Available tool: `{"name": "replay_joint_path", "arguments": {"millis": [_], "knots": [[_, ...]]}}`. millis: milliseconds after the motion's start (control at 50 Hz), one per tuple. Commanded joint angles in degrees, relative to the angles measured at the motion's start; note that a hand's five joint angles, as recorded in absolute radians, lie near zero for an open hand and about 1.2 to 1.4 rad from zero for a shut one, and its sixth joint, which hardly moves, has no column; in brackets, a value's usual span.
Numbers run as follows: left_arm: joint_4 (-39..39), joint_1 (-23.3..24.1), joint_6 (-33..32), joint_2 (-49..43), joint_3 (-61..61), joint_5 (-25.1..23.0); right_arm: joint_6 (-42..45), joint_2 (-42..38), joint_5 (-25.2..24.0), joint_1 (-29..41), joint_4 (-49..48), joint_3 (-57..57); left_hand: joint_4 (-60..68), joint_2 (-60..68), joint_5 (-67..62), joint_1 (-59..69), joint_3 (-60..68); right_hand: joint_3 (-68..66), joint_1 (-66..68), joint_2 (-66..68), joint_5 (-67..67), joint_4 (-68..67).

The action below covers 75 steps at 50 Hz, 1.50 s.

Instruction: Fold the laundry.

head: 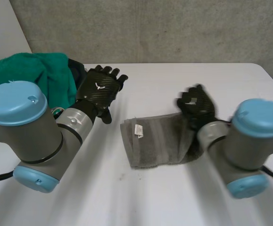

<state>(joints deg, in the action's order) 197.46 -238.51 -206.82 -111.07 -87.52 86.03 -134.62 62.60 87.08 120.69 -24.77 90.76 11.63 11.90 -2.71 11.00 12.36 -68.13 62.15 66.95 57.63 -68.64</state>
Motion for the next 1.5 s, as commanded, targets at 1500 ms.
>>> {"name": "replay_joint_path", "arguments": {"millis": [1500], "knots": [[-13.51, 4.37, 19.78, -3.89, 14.66, -21.95, -48.80, 1.22, -7.09, -8.55, 19.77, 6.00, 2.46, 2.19, -1.38, 3.08, 1.73, 58.05, -52.07, -56.87, -57.54, 58.56]]}}
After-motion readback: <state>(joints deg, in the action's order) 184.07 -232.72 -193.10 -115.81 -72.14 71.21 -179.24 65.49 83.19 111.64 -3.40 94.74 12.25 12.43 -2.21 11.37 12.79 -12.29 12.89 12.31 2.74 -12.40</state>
